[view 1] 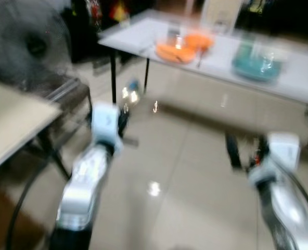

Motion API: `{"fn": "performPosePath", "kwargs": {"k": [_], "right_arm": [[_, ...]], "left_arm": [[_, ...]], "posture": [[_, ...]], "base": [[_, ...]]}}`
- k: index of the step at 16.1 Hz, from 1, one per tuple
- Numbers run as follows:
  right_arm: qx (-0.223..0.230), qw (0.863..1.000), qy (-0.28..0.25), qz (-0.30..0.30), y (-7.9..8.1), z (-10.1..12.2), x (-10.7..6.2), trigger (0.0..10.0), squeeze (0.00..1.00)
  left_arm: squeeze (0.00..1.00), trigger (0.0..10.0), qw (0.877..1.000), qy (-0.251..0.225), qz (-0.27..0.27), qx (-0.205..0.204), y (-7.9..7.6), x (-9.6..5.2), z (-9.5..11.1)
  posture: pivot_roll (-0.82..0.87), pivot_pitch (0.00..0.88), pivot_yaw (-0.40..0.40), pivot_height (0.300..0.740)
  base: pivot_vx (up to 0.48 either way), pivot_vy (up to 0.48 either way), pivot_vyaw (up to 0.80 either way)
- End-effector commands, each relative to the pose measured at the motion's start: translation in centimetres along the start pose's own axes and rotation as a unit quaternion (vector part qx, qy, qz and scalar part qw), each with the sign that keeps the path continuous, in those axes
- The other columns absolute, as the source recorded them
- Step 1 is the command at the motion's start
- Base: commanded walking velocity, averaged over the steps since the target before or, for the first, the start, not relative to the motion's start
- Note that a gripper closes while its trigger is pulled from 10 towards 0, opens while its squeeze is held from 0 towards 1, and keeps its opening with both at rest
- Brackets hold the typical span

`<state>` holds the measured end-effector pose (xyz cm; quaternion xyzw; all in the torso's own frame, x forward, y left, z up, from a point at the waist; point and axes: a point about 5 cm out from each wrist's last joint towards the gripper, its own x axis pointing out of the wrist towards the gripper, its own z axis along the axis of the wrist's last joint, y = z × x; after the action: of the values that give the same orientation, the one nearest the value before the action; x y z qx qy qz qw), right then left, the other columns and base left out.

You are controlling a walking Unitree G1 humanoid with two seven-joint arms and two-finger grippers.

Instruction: Setting the table

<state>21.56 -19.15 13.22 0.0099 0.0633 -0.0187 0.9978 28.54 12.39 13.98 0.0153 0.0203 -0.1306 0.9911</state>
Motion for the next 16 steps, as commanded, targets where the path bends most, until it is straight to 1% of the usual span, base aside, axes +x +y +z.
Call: {"fn": "performPosePath", "kwargs": {"k": [1, 7, 13, 16], "right_arm": [[-0.002, 1.000, -0.007, 0.001, 0.16, 0.41, 0.06, 10.0, 0.00], [-0.002, 1.000, -0.010, -0.007, 0.01, 0.45, -0.13, 10.0, 0.00], [-0.001, 1.000, -0.010, -0.009, -0.02, 0.48, -0.17, 10.0, 0.00], [-0.006, 1.000, -0.015, -0.006, -0.03, 0.66, -0.17, 10.0, 0.00]], "left_arm": [[0.00, 10.0, 1.000, -0.022, -0.003, 0.003, 0.26, 0.13, 1.15], [0.00, 10.0, 0.999, -0.024, -0.026, -0.005, -0.18, 0.38, 1.32], [0.00, 10.0, 0.999, -0.023, -0.028, -0.006, -0.25, 0.41, 1.29], [0.00, 10.0, 0.999, -0.023, -0.030, -0.009, -0.28, 0.55, 1.27]], "posture": [[-0.03, 0.000, -0.049, 0.740], [-0.04, 0.000, -0.036, 0.740], [-0.04, 0.000, -0.034, 0.740], [-0.05, 0.000, -0.030, 0.740]], "base": [[0.000, 0.000, -0.80], [0.281, 0.000, -0.80], [0.315, 0.000, -0.80], [0.347, 0.000, 0.00]]}}
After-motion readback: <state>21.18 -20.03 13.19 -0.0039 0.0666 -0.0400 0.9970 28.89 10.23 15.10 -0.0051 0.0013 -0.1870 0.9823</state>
